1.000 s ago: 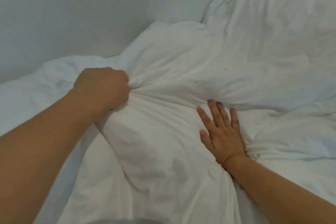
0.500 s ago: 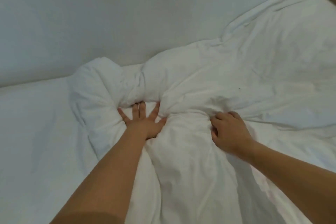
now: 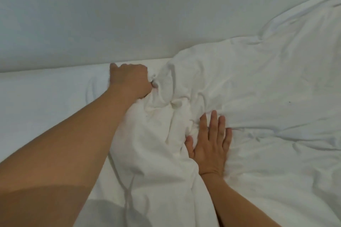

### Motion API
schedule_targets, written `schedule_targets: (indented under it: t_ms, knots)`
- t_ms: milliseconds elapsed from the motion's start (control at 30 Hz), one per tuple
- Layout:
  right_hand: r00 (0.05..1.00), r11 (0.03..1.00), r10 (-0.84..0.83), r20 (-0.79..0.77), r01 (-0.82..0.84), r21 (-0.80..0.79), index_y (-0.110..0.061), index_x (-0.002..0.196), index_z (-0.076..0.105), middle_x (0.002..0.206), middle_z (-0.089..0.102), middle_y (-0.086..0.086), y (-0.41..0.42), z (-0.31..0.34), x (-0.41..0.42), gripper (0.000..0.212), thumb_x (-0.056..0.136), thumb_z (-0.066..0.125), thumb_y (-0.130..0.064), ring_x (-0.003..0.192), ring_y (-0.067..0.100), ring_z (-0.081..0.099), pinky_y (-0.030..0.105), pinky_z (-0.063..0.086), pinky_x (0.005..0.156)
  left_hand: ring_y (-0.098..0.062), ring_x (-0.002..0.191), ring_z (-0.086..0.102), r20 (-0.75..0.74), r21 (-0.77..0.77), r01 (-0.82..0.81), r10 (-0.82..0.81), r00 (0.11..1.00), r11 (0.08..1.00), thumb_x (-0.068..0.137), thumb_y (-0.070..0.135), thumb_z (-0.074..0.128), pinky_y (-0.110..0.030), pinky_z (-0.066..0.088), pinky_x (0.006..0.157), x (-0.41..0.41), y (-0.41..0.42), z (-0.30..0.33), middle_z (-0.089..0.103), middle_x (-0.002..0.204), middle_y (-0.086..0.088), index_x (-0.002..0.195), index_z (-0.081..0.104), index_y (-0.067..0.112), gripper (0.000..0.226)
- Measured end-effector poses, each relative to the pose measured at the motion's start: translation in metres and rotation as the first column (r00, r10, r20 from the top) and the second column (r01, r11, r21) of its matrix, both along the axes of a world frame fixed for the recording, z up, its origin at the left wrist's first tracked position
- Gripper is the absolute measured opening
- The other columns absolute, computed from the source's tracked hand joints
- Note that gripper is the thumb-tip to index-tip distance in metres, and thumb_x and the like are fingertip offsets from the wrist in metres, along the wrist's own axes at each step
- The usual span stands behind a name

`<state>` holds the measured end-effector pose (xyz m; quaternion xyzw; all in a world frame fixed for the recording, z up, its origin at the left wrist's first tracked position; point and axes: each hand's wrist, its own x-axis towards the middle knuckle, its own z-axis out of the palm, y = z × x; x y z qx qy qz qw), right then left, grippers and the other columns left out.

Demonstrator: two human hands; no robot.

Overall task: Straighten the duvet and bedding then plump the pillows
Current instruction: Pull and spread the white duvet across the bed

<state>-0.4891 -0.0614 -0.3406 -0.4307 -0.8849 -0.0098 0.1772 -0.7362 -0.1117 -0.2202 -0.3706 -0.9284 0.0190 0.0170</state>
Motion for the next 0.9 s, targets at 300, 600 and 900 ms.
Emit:
schedule_targets:
  t_ms: [300,600,900]
  knots:
    - [1.0,1.0,0.004,0.024,-0.004,0.006,-0.019,0.154,0.024,0.161,0.016,0.015,0.004,-0.003,0.003,0.071,0.087,0.031,-0.042,0.149,0.036,0.01,0.056,0.01,0.118,-0.04,0.126,0.033,-0.071,0.142,-0.387,0.4,0.914,0.911,0.089,0.02,0.041,-0.065,0.013,0.111,-0.031,-0.027,-0.015,0.037,0.135,-0.024,0.136,0.035,0.004,0.05]
    - [0.999,0.999,0.02,0.035,-0.019,-0.041,-0.019,0.153,0.028,0.16,0.019,0.015,0.011,0.003,-0.006,0.072,0.085,0.033,-0.043,0.148,0.036,0.012,0.053,0.005,0.118,-0.031,0.146,0.024,0.093,0.033,0.119,-0.122,0.988,0.992,0.081,0.065,0.036,-0.084,0.008,0.095,0.189,-0.148,-0.058,0.035,0.155,-0.002,0.141,0.047,0.041,0.065]
    - [0.989,0.93,0.134,0.063,-0.103,-0.352,-0.017,0.146,0.038,0.16,0.023,0.007,0.004,0.047,0.006,0.049,0.1,0.037,-0.032,0.148,0.027,0.012,0.05,0.01,0.118,-0.026,0.149,0.008,0.06,0.139,0.089,-0.098,0.993,0.986,0.089,0.065,0.024,-0.076,-0.002,0.105,0.17,-0.153,-0.092,0.022,0.159,0.0,0.149,0.028,0.04,0.065]
